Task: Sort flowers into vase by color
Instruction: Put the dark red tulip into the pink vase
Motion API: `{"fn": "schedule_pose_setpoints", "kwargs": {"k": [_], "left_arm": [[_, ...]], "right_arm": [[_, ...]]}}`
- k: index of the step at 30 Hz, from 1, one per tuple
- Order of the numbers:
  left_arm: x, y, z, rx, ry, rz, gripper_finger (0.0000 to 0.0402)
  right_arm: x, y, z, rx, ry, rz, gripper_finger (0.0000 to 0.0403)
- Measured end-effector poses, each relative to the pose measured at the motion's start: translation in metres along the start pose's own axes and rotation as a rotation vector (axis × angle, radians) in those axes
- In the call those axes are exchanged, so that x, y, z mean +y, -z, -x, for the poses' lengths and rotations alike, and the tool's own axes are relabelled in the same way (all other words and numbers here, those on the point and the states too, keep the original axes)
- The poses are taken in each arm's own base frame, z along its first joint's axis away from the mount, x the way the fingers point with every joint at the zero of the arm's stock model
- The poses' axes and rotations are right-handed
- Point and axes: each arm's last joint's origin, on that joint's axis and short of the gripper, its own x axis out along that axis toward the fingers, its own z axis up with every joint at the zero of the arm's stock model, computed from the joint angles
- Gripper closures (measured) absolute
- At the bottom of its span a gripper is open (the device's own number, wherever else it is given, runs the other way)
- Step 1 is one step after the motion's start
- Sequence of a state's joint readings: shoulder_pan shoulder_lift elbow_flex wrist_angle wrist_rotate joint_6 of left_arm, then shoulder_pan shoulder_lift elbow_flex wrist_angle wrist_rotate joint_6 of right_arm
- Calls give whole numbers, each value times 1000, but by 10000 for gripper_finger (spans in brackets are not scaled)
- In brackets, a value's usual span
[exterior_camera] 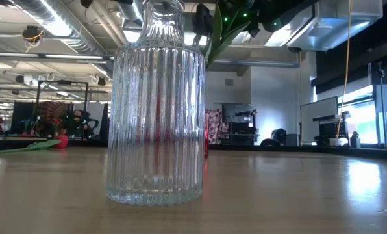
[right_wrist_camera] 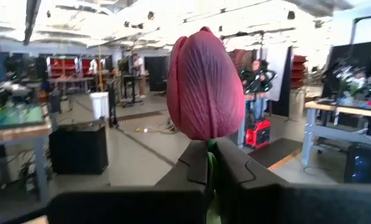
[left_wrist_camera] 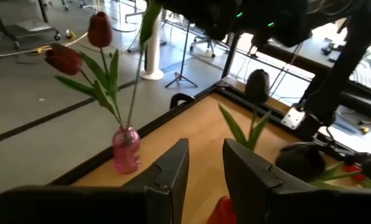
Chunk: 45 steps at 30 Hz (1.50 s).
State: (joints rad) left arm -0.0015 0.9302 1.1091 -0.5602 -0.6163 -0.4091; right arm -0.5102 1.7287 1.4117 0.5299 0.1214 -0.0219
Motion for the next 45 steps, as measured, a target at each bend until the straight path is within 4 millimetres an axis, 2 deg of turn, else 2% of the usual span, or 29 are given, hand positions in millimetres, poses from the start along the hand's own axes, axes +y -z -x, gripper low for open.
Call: {"fn": "schedule_pose_setpoints", "kwargs": {"k": [5, 9, 15, 19, 23, 32, 45], "left_arm": [[12, -3, -9, 52, 48, 23, 305], [27, -1, -15, 110, -32, 65, 305], [44, 6, -19, 196, -159, 66, 305], [50, 9, -19, 231, -210, 90, 305], [52, 12, -18, 259, -227, 94, 305], [43, 15, -15, 271, -178, 121, 305], [44, 23, -11, 349, -208, 130, 305]], "right_arm": [[-2, -10, 4, -28, 45, -15, 396], [-3, -16, 6, -38, 48, -19, 398], [-5, 2, -1, 16, 59, -18, 395], [-4, 7, -3, 24, 51, -28, 396], [-3, 12, -3, 52, 33, -42, 393], [-4, -18, 7, -48, 29, -77, 397], [-3, 7, -1, 60, 33, -61, 391]]}}
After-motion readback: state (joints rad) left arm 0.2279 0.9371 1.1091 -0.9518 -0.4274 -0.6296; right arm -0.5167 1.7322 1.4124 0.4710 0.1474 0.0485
